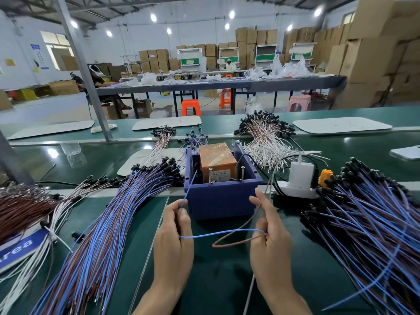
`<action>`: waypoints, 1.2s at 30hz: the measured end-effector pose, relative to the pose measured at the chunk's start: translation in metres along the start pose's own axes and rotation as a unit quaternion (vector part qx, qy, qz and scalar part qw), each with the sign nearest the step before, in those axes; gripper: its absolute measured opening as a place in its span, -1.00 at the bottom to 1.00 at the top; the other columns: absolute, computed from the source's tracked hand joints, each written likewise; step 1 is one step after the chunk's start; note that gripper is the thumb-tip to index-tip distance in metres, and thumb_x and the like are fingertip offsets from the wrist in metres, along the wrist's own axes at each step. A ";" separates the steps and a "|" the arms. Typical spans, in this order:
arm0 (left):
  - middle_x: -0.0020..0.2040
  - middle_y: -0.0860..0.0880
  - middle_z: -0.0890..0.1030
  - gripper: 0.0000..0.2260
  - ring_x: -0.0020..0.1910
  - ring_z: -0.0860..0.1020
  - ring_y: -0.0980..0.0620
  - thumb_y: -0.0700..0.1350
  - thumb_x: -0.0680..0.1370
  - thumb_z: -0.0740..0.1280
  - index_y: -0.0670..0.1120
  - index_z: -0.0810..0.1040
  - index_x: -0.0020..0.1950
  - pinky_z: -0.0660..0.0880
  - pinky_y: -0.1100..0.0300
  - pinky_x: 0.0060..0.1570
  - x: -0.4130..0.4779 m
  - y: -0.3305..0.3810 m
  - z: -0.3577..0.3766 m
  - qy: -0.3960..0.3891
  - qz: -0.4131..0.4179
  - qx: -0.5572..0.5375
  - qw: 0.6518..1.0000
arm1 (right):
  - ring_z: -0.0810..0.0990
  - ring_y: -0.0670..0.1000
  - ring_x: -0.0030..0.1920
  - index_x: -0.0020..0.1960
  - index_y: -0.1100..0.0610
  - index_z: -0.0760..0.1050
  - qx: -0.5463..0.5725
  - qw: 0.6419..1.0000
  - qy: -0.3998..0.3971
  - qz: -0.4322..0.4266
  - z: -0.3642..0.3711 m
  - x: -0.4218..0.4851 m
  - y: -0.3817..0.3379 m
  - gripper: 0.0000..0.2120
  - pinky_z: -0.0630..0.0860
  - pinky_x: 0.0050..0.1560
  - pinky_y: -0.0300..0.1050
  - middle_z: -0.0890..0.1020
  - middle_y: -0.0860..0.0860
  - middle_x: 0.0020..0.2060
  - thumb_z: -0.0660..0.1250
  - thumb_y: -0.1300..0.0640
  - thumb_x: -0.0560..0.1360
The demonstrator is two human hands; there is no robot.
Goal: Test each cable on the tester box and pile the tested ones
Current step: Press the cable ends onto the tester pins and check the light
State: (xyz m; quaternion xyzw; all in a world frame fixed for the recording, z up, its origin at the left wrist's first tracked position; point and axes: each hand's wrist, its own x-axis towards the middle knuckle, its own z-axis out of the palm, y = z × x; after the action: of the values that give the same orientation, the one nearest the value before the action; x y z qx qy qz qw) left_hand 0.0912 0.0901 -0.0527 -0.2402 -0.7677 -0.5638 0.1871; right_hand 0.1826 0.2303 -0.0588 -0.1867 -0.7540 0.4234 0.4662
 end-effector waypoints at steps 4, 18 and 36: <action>-0.22 0.22 0.54 -0.75 -0.32 0.48 0.12 -0.11 0.68 0.18 0.27 0.43 0.19 0.35 0.35 -0.31 0.004 0.002 -0.005 0.025 -0.016 0.006 1.000 | 0.55 -0.26 0.09 0.40 -0.09 0.47 -0.010 1.000 0.004 0.029 -0.001 0.002 -0.004 -0.50 0.35 0.02 -0.54 0.61 -0.17 0.21 0.15 0.36 0.62; 0.62 0.11 -0.18 -0.07 0.62 -0.12 0.06 -0.48 0.45 0.20 0.18 -0.16 0.58 0.25 -0.04 0.50 0.009 -0.008 -0.023 -0.158 0.079 0.180 0.968 | 0.54 -0.18 0.19 0.30 -0.05 0.48 0.026 0.995 0.005 0.096 -0.004 0.006 -0.006 -0.66 0.48 0.17 -0.18 0.59 -0.15 0.19 0.07 -0.11 0.64; -0.18 0.19 0.61 -0.78 -0.29 0.51 0.17 0.07 0.68 0.19 0.03 0.59 0.06 0.41 0.30 -0.21 -0.006 0.017 -0.003 -0.195 0.335 0.156 0.909 | 0.49 -0.31 -0.21 0.33 -0.14 0.45 -0.101 0.992 -0.070 -0.014 -0.001 -0.001 -0.007 -0.66 0.40 -0.21 -0.26 0.44 -0.37 0.13 0.27 0.13 0.60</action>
State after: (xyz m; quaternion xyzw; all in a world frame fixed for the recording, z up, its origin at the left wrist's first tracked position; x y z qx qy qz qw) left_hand 0.1063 0.0904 -0.0424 -0.5558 -0.7416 -0.2833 0.2468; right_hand 0.1844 0.2260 -0.0537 -0.1925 -0.8265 0.3504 0.3965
